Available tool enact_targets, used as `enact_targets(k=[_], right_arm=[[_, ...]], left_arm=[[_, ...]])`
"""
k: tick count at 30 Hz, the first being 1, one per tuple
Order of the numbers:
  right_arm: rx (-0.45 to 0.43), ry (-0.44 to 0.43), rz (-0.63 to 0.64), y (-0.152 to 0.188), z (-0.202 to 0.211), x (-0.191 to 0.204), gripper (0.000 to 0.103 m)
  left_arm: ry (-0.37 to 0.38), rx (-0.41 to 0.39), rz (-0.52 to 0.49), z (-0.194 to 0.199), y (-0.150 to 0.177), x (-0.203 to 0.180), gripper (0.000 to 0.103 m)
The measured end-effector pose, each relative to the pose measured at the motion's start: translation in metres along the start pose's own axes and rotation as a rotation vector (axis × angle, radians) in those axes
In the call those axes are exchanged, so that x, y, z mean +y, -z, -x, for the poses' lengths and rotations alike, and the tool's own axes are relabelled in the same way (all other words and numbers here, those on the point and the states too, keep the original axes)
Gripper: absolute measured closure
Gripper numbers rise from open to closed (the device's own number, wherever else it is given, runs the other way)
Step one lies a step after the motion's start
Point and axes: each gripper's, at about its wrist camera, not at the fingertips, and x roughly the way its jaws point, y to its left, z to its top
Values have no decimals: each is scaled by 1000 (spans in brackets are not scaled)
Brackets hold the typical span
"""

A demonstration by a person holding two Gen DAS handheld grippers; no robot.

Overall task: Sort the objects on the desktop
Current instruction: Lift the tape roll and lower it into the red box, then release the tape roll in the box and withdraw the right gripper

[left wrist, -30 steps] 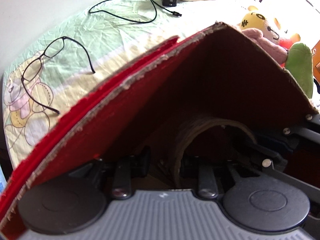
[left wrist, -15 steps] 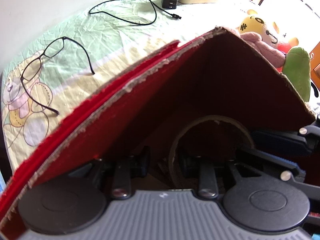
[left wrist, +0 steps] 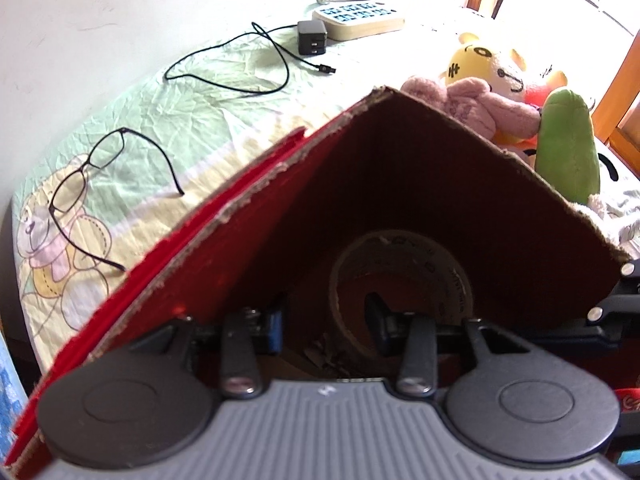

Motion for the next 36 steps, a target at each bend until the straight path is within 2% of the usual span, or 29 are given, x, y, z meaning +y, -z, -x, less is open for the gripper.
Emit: enact_targets(k=[2, 6, 11, 18, 21, 30, 36], right_arm=[[11, 15, 9, -1, -4, 4, 83], [11, -8, -47, -6, -16, -4, 83], [-48, 21, -39, -8, -21, -2, 89], [-131, 65, 24, -1, -21, 8, 91], [-143, 88, 53, 2, -20, 13, 91], [-121, 44, 6, 7, -6, 11, 90], [-124, 44, -5, 10, 3, 11, 90]], left_arm=[[-11, 4, -15, 0, 1, 0, 58], [6, 3, -12, -2, -1, 1, 55], [10, 11, 23, 0, 0, -5, 65], [-9, 18, 23, -5, -3, -7, 70], [-14, 20, 17, -13, -7, -8, 69], [-27, 41, -4, -21, -9, -11, 63], [-38, 47, -18, -23, -8, -13, 62]])
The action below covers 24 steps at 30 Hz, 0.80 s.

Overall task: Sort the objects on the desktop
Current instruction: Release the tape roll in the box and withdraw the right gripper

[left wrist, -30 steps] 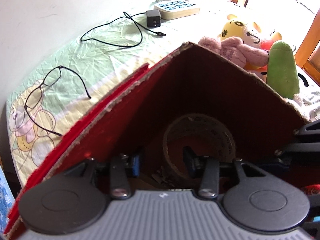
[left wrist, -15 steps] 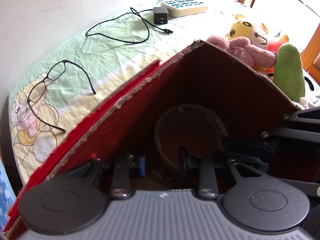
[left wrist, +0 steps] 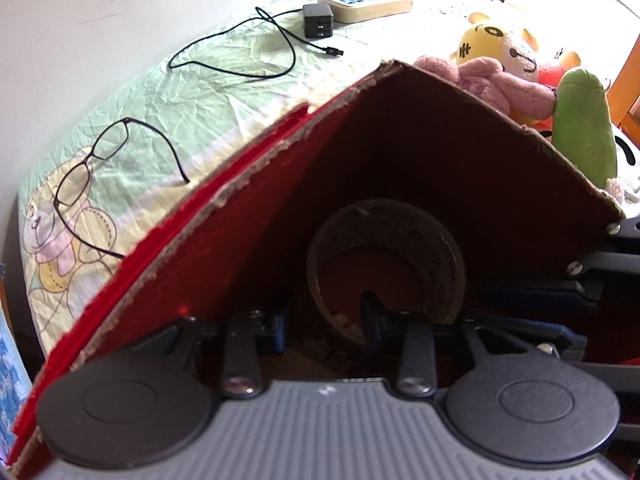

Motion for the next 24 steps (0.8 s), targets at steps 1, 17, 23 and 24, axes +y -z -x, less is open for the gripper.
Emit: enact_targets(k=[1, 17, 23, 24], right_arm=[[4, -5, -10, 0, 2, 0, 89], [-56, -90, -84, 5, 38, -23, 74], [-212, -166, -142, 17, 57, -43, 74], [-234, -186, -144, 19, 61, -44, 74]], left_arm=[[0, 1, -1, 0, 0, 0, 62], [-118, -173, 77, 79, 21, -14, 50], [-172, -241, 209, 124, 58, -18, 50], [-180, -250, 223, 131, 64, -21, 50]])
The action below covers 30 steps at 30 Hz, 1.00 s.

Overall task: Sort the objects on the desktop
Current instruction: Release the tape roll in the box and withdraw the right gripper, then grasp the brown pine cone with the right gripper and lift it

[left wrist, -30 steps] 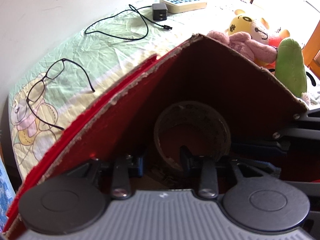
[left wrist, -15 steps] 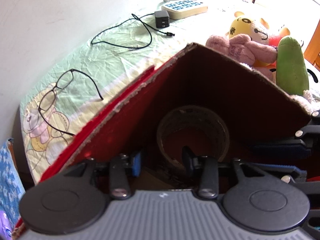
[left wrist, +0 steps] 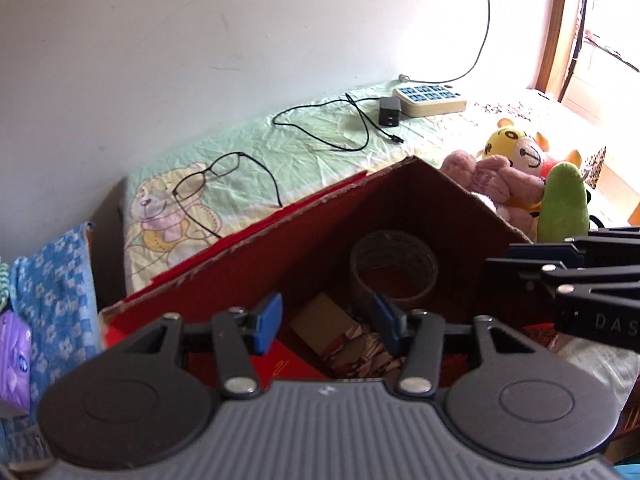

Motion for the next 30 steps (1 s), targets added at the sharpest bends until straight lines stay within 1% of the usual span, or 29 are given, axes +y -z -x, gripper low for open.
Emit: enact_targets(k=[3, 5, 7, 9, 12, 15, 17, 19, 21, 23, 24, 25, 28, 30], right_arm=[[-23, -79, 1, -1, 11, -1, 74], [-27, -129, 47, -1, 13, -3, 74], [-26, -180, 108, -2, 18, -1, 74], [0, -262, 147, -2, 23, -1, 74], [30, -387, 194, -2, 29, -3, 74], [57, -470, 266, 0, 35, -3, 74], [83, -514, 302, 4, 38, -5, 74], [129, -565, 328, 10, 36, -7, 74], [179, -593, 352, 20, 31, -8, 74], [233, -598, 363, 31, 23, -10, 74], [262, -595, 361, 36, 18, -10, 74], [290, -587, 355, 41, 12, -11, 74], [375, -556, 285, 52, -6, -19, 74], [410, -548, 212, 55, -16, -28, 73]], left_arm=[[-28, -30, 46, 29, 13, -2, 47], [-64, -73, 89, 49, 21, -5, 38], [-113, -105, 121, 67, 29, -9, 38], [-163, -124, 166, 83, 38, -16, 38], [-217, -107, 218, 99, 51, -28, 39], [-234, -76, 293, 109, 65, -37, 40], [-272, -57, 324, 112, 76, -45, 39], [-298, -27, 356, 111, 89, -55, 37], [-304, 13, 394, 102, 102, -60, 36], [-301, 54, 430, 91, 117, -65, 37], [-302, 76, 441, 84, 125, -68, 38], [-301, 95, 442, 77, 131, -71, 42], [-254, 141, 443, 57, 144, -75, 42], [-221, 150, 426, 46, 147, -77, 39]])
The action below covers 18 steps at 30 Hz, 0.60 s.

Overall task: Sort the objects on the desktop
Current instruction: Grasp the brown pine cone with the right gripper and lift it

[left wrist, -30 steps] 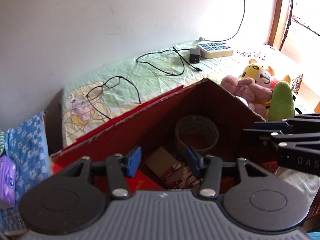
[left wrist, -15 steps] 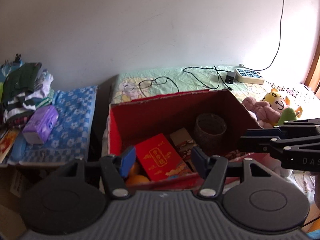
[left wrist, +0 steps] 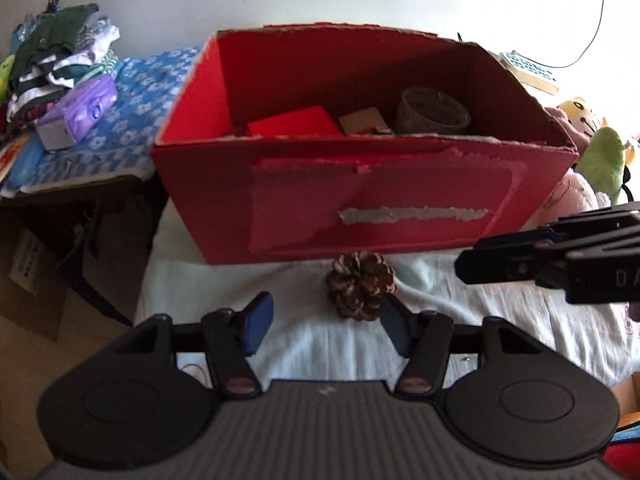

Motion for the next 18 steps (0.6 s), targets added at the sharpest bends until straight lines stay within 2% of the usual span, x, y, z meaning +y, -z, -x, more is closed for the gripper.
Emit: enact_targets(k=[2, 5, 7, 12, 14, 17, 18], right_arm=[[3, -20, -70, 1, -6, -10, 72], [15, -36, -139, 2, -15, -17, 68], [22, -34, -150, 2, -21, -16, 59], [42, -22, -181, 0, -34, -14, 58], [54, -12, -191, -1, -40, -13, 58], [66, -6, -209, -3, -46, -14, 57], [71, -5, -216, -3, -48, -14, 56]], left_arm=[[36, 22, -21, -9, 0, -2, 30], [85, 31, -41, -19, -4, -4, 29], [120, 45, -48, -28, -8, -4, 29], [139, 77, -89, -47, -11, -3, 39], [150, 91, -90, -53, -11, 2, 51], [201, 123, -71, -62, -13, 11, 61], [220, 131, -61, -64, -14, 14, 61]])
